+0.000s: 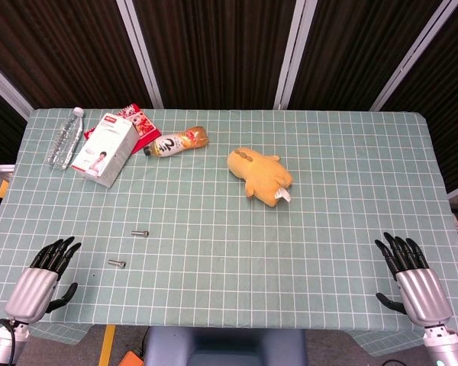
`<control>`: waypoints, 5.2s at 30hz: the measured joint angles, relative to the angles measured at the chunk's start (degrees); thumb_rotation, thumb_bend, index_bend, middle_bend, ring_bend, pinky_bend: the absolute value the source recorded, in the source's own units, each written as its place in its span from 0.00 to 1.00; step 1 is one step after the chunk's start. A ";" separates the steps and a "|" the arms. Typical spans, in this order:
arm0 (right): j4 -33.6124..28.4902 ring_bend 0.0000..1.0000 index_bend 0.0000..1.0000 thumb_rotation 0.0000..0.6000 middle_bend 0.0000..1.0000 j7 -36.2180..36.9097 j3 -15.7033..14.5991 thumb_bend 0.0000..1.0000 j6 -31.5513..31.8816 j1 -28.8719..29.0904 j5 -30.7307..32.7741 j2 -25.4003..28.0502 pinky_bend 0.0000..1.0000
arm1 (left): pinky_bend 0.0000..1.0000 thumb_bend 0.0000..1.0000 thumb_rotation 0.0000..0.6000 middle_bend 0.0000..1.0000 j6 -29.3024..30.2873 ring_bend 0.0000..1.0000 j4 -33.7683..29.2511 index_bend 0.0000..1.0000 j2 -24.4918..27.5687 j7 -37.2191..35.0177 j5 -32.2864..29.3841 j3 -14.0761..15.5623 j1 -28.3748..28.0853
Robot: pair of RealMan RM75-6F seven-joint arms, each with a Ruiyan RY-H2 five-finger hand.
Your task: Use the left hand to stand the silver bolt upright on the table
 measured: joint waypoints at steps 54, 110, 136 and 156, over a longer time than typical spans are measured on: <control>-0.09 0.00 0.00 1.00 0.00 -0.56 0.16 0.15 -1.25 0.31 1.40 -0.49 0.00 | 1.00 0.41 1.00 1.00 -9.42 1.00 43.16 0.49 -28.73 -19.23 -2.81 -1.15 -9.43; -0.11 0.00 0.00 1.00 0.00 -0.15 0.02 0.15 -1.46 0.35 1.53 -0.10 0.00 | 1.00 0.41 1.00 1.00 -0.69 1.00 28.69 0.36 -22.12 -17.44 -1.02 -2.27 -10.59; 0.20 0.00 0.00 1.00 0.00 -1.08 0.68 0.15 -2.46 0.66 3.31 -0.69 0.00 | 1.00 0.38 1.00 1.00 -21.35 1.00 41.96 0.41 -30.08 -28.48 -10.45 -7.75 -21.91; -0.03 0.00 0.00 1.00 0.00 -0.77 0.69 0.15 -2.08 0.58 3.27 -0.34 0.00 | 1.00 0.39 1.00 1.00 -23.01 1.00 48.55 0.48 -34.42 -29.17 -11.18 -7.19 -23.24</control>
